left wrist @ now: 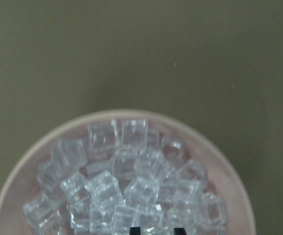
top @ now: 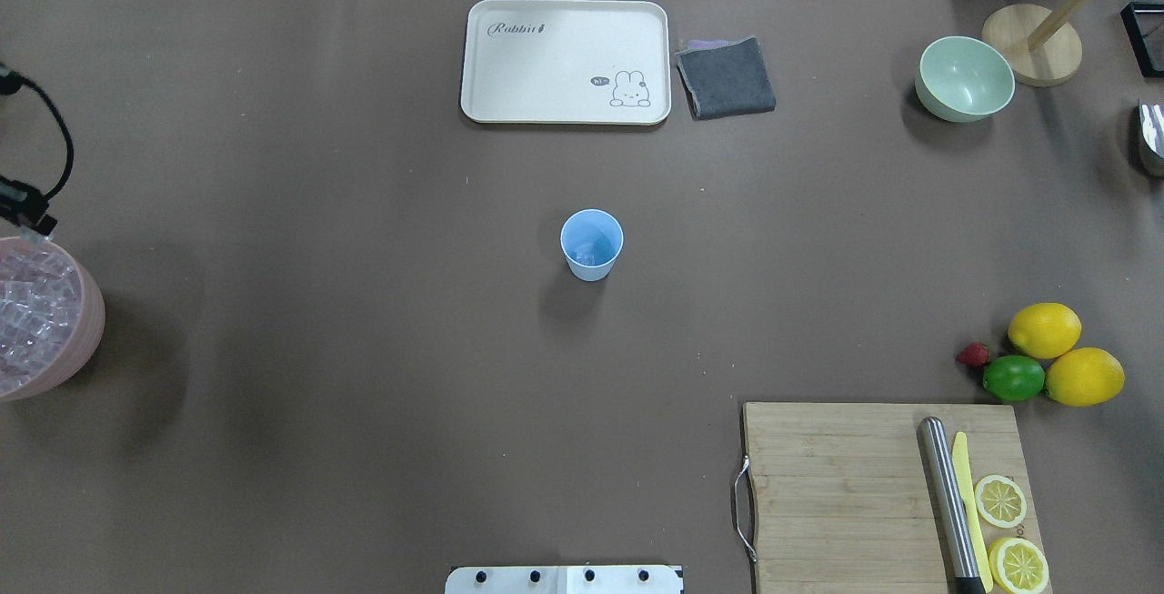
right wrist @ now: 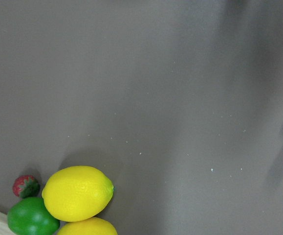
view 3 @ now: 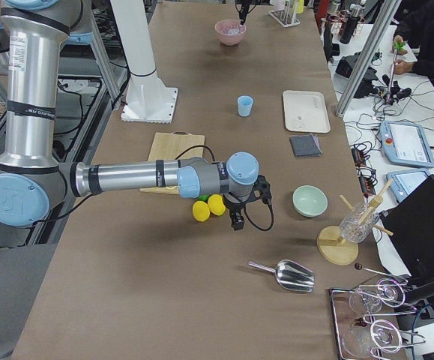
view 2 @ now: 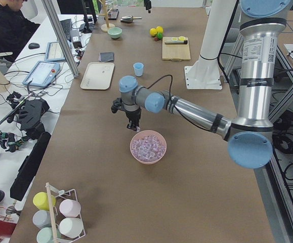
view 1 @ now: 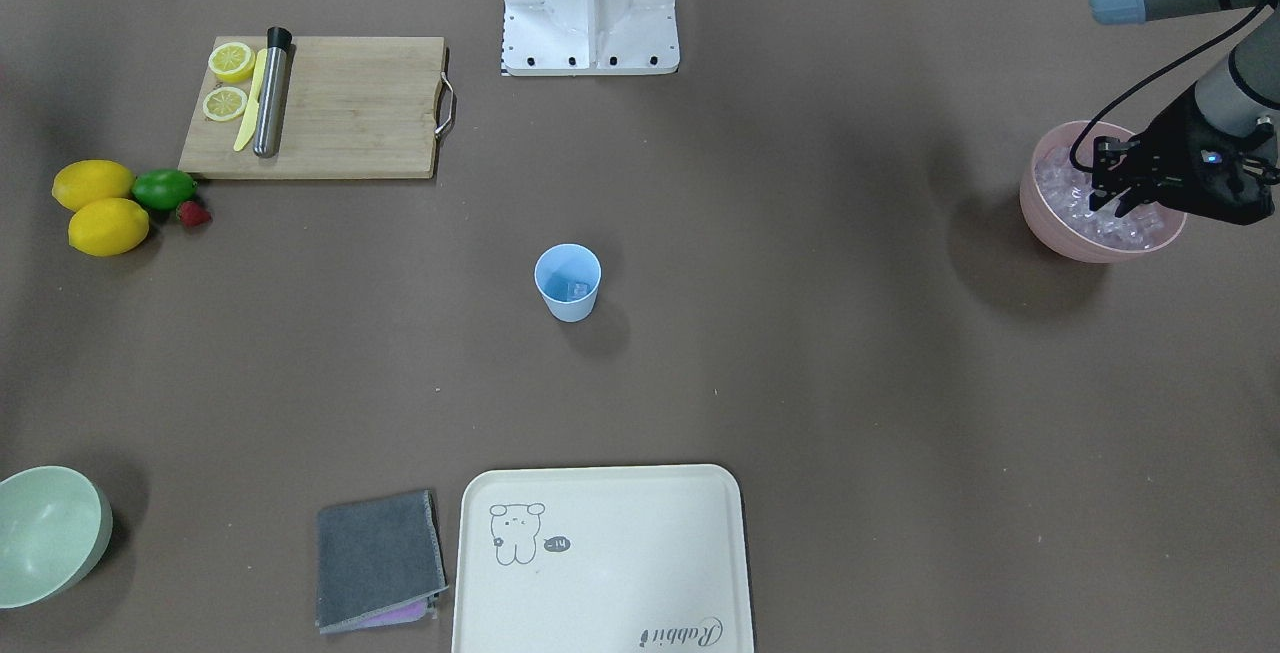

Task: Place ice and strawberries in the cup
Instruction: 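Carry the ice over the blue cup and open the left gripper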

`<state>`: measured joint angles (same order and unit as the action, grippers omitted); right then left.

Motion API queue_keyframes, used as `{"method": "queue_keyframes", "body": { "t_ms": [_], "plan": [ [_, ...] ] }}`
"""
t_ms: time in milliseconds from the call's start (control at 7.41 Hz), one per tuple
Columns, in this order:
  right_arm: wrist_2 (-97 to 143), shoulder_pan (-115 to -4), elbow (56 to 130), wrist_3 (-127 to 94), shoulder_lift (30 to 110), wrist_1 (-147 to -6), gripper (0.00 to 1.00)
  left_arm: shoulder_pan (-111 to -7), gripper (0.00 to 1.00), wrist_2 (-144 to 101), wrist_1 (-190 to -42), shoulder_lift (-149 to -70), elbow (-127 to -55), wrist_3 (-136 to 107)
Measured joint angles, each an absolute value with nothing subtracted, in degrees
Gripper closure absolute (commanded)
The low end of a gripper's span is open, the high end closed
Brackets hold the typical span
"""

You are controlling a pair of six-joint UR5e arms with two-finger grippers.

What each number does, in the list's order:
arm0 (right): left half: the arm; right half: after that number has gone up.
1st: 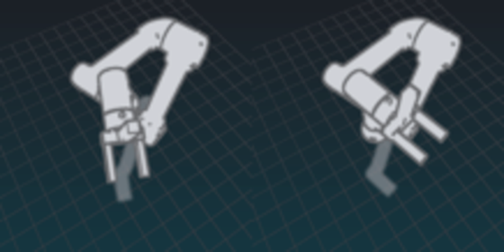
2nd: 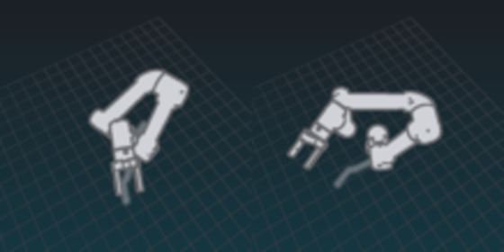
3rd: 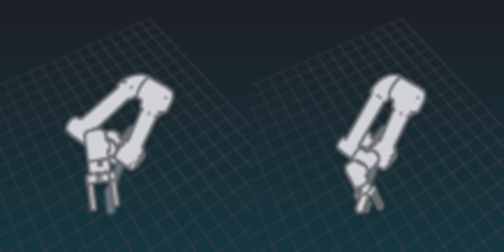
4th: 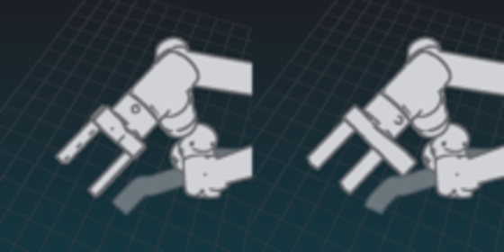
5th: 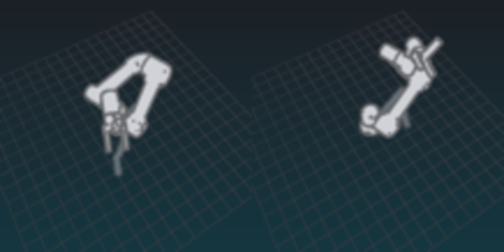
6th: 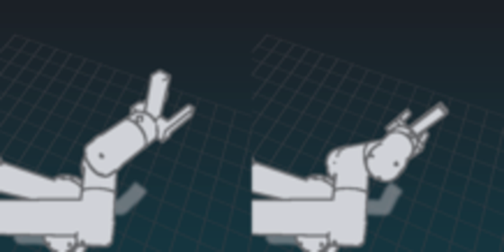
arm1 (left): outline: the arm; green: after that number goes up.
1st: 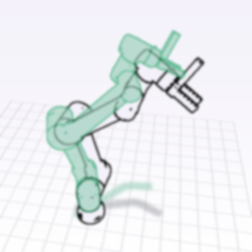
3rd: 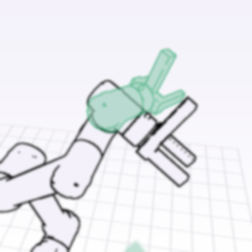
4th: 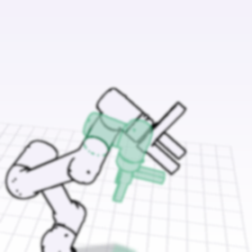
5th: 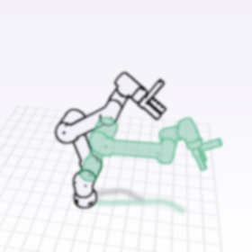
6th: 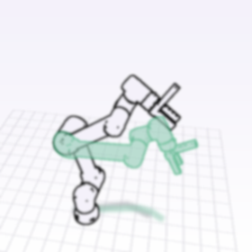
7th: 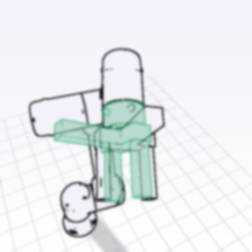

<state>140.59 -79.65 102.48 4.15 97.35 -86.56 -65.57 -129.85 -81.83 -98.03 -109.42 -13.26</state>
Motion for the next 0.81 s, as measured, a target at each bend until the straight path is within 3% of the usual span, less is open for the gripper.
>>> {"method": "queue_keyframes", "body": {
  "t_ms": [270,809],
  "plan": [
    [140.8,-79.5,102.5,4.1,96.5,-86.5,0.00,-63.8,1.00,-129.8,-73.2,-110.0,-107.7,-18.8],
    [140.8,-75.5,102.3,-5.0,90.1,-86.0,0.00,-47.3,1.00,-123.6,-74.6,-129.3,-101.3,-47.1]
  ]
}}
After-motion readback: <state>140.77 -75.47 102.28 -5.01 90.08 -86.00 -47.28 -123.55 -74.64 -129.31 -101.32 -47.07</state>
